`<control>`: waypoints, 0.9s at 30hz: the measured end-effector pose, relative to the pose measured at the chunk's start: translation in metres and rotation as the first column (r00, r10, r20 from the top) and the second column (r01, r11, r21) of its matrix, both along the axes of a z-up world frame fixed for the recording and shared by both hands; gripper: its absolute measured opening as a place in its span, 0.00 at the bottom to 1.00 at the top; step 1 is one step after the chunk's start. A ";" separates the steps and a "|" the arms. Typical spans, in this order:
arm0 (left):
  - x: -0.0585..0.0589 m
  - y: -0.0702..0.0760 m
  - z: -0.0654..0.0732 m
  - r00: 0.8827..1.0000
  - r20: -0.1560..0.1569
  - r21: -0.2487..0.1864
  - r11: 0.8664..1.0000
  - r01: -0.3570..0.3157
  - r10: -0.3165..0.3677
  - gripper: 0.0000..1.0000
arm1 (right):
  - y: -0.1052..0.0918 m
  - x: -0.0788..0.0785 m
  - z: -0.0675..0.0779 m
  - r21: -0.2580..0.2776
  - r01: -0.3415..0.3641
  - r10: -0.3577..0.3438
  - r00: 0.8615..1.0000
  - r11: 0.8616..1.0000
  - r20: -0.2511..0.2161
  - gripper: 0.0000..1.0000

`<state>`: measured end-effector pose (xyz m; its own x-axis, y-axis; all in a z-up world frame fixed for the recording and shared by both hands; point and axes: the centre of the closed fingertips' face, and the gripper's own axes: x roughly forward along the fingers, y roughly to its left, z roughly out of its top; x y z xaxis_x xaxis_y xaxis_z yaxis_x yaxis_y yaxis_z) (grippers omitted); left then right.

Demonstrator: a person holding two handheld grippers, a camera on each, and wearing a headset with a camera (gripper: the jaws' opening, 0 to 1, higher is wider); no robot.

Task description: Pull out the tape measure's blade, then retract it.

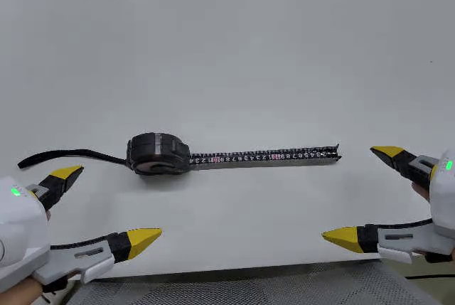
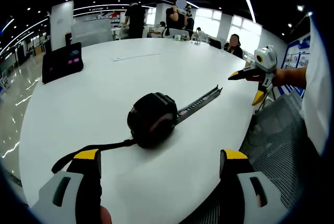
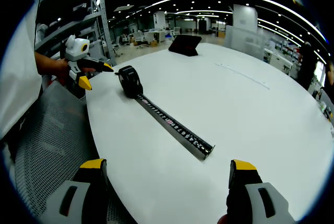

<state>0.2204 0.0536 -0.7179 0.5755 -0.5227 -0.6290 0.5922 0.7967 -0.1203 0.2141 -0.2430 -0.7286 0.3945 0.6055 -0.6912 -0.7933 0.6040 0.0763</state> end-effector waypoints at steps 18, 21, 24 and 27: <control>0.006 -0.009 0.000 0.999 0.000 -0.035 0.999 -0.036 0.036 0.91 | 0.000 0.000 -0.002 0.000 -0.003 0.003 1.000 1.000 -0.005 0.96; 0.010 -0.013 0.000 0.998 -0.003 -0.061 0.997 -0.055 0.055 0.91 | 0.000 0.001 -0.001 0.002 -0.002 0.002 1.000 1.000 -0.003 0.96; 0.014 -0.017 -0.001 0.998 0.000 -0.070 0.996 -0.061 0.061 0.91 | -0.001 0.001 -0.002 0.002 -0.004 0.004 1.000 1.000 -0.003 0.95; 0.016 -0.022 -0.004 0.998 -0.004 -0.076 0.995 -0.060 0.060 0.90 | -0.002 0.002 -0.002 0.006 -0.002 0.002 1.000 1.000 -0.003 0.95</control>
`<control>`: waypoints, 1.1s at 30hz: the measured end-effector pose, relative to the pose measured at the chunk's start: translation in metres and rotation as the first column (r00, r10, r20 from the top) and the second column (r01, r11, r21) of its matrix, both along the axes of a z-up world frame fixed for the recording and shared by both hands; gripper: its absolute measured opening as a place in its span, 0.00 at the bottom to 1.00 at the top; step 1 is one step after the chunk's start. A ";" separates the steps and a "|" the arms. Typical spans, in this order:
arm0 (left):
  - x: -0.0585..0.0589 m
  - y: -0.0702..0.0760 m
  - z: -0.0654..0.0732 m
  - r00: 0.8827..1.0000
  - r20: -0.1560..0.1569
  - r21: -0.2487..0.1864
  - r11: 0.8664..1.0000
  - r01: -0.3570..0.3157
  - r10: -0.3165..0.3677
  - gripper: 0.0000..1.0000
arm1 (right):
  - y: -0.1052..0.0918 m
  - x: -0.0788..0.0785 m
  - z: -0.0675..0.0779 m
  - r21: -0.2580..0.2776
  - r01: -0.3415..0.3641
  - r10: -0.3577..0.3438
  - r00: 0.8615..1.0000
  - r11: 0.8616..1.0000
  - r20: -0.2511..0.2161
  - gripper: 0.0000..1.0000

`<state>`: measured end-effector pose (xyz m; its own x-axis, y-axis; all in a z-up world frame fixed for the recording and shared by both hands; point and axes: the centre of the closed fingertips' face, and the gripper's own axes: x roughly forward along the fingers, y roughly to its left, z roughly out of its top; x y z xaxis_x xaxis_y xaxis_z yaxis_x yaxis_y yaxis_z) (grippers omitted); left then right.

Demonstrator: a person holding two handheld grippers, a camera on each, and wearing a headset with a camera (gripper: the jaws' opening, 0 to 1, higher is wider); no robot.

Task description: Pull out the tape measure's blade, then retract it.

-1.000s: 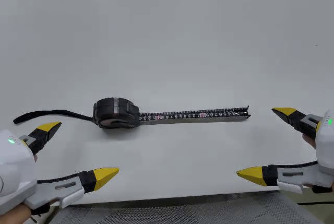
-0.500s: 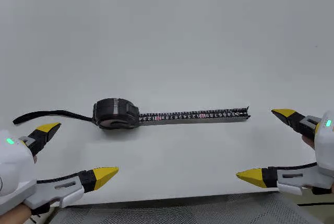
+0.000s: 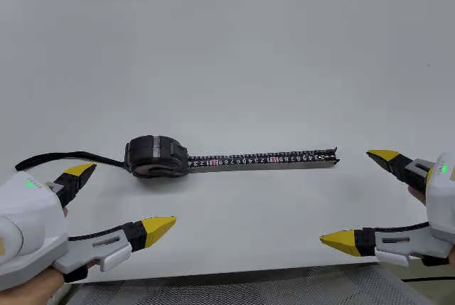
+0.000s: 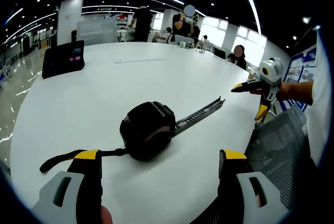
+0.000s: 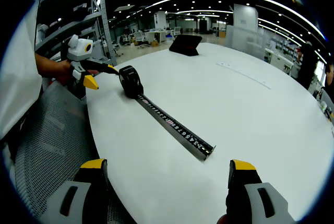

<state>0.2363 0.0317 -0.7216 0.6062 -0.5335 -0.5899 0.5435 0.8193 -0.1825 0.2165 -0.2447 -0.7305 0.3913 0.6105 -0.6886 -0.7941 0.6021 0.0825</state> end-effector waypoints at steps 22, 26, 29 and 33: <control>0.014 -0.026 0.002 1.000 0.019 -0.054 0.998 -0.012 0.013 0.89 | -0.001 0.003 -0.001 0.003 0.002 -0.002 1.000 1.000 0.002 0.95; 0.016 -0.028 0.002 0.999 0.023 -0.057 0.998 -0.022 0.024 0.89 | -0.001 0.004 -0.001 0.003 0.002 -0.002 1.000 1.000 0.004 0.95; 0.017 -0.030 0.001 0.999 0.018 -0.067 0.997 -0.033 0.034 0.89 | -0.002 0.005 0.000 0.004 0.003 -0.003 1.000 1.000 0.003 0.95; 0.017 -0.033 -0.001 0.999 0.018 -0.061 0.998 -0.031 0.032 0.90 | -0.003 0.006 0.000 0.007 0.011 -0.011 1.000 1.000 0.000 0.95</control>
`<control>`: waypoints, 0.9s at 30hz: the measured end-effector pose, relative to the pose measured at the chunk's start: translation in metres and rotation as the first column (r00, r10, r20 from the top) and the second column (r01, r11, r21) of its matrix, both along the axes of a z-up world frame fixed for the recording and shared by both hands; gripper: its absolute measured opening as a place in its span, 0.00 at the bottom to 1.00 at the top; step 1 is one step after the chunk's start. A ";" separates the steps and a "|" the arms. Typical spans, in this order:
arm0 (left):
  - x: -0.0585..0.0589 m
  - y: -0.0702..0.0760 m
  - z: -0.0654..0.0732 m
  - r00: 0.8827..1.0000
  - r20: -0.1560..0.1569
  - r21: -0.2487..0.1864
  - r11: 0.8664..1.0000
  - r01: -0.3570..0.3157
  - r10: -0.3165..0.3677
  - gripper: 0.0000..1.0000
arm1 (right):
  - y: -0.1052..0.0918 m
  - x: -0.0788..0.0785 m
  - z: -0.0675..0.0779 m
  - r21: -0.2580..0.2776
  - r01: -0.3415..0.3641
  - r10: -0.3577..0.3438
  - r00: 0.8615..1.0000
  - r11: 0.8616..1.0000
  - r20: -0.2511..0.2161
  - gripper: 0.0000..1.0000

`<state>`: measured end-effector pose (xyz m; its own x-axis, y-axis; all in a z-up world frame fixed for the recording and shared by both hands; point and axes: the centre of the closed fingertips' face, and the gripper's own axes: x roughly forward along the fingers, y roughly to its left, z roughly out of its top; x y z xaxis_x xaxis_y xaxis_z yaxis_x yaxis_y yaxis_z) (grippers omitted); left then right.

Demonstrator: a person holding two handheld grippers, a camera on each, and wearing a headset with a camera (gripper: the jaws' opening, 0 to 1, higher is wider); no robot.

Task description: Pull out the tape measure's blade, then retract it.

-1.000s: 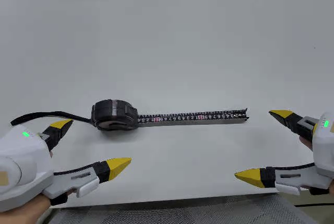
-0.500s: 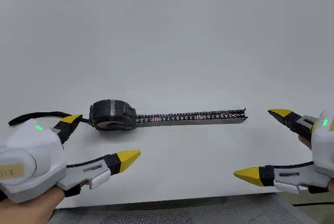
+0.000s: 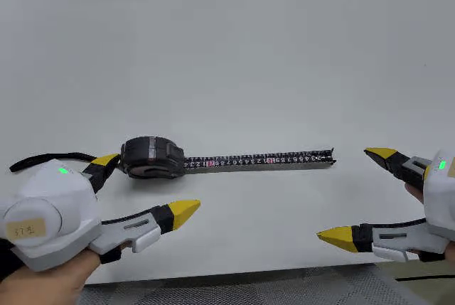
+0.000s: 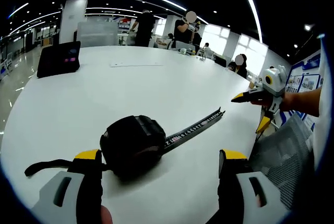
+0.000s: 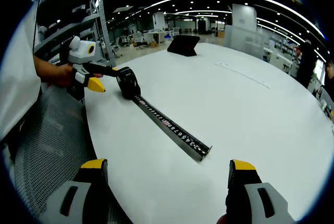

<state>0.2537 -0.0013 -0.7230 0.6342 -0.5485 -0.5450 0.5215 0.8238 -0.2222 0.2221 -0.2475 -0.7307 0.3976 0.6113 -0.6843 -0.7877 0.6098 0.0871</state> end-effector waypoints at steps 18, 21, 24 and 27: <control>0.008 -0.002 -0.002 0.995 -0.013 -0.031 0.995 -0.099 0.099 0.92 | -0.001 0.007 0.002 -0.009 -0.012 0.012 1.000 1.000 0.001 0.91; 0.010 -0.002 -0.003 0.993 -0.012 -0.017 0.993 -0.116 0.116 0.91 | 0.000 0.011 0.003 -0.013 -0.020 0.020 1.000 1.000 0.001 0.89; 0.013 0.001 -0.004 0.988 -0.019 -0.023 0.988 -0.153 0.152 0.89 | -0.001 0.013 0.003 -0.017 -0.026 0.026 1.000 1.000 -0.007 0.85; 0.016 0.003 -0.005 0.981 -0.024 -0.025 0.981 -0.192 0.191 0.85 | 0.000 0.012 0.002 -0.014 -0.041 0.041 0.999 0.999 -0.011 0.79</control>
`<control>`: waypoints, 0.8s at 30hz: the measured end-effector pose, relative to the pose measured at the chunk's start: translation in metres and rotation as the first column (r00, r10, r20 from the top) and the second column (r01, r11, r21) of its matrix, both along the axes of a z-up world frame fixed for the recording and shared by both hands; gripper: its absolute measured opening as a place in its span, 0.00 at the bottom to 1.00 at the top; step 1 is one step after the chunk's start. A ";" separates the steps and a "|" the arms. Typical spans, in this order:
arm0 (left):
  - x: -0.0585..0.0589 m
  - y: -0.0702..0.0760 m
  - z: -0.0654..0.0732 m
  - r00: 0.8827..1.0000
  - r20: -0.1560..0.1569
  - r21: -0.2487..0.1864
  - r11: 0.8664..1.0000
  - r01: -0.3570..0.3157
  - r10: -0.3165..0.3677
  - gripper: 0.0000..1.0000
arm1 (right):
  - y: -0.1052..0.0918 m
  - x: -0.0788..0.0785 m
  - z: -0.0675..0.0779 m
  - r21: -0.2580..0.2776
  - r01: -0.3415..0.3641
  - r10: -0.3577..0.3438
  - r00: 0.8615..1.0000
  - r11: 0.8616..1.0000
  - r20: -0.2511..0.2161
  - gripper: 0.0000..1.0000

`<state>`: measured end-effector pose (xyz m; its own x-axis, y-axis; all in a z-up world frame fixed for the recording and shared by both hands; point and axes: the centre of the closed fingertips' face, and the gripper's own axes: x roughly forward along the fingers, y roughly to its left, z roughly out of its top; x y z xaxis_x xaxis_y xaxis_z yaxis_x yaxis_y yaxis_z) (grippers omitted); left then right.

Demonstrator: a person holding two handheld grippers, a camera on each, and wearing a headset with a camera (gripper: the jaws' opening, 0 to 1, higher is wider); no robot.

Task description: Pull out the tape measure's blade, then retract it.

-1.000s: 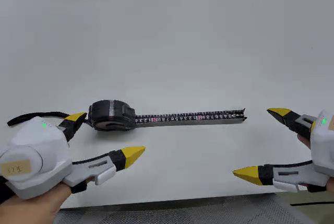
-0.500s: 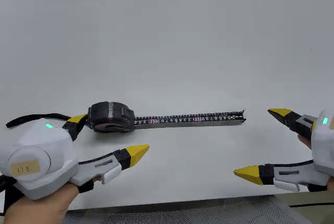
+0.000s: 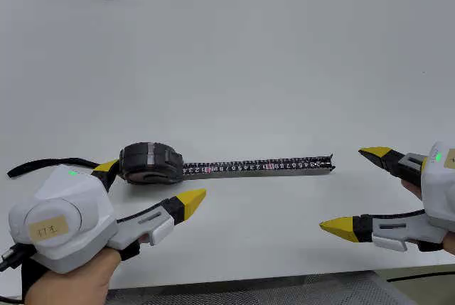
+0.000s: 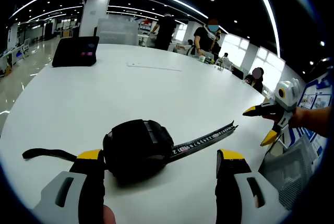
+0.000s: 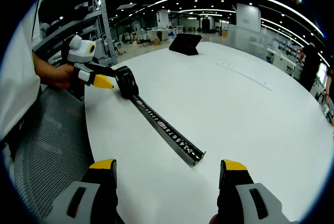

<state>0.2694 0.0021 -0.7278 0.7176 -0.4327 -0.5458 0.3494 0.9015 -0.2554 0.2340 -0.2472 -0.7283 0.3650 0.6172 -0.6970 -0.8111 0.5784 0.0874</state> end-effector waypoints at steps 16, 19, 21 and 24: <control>0.013 0.011 -0.013 0.987 -0.019 0.029 0.987 -0.159 0.160 0.68 | -0.004 0.008 -0.002 -0.012 -0.022 0.022 1.000 1.000 0.005 0.68; 0.015 0.012 -0.015 0.983 -0.026 0.027 0.983 -0.181 0.181 0.67 | -0.004 0.009 -0.002 -0.017 -0.026 0.026 1.000 1.000 0.008 0.67; 0.015 0.011 -0.017 0.982 -0.027 0.045 0.982 -0.184 0.186 0.66 | -0.004 0.010 -0.003 -0.017 -0.029 0.029 1.000 0.999 0.009 0.66; 0.017 0.013 -0.018 0.978 -0.033 0.036 0.979 -0.203 0.204 0.66 | -0.005 0.011 -0.004 -0.019 -0.033 0.033 0.999 0.999 0.008 0.65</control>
<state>0.2867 0.0148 -0.7462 0.7684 -0.2615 -0.5841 0.1492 0.9608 -0.2339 0.2452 -0.2519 -0.7320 0.3504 0.6157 -0.7058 -0.8305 0.5527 0.0698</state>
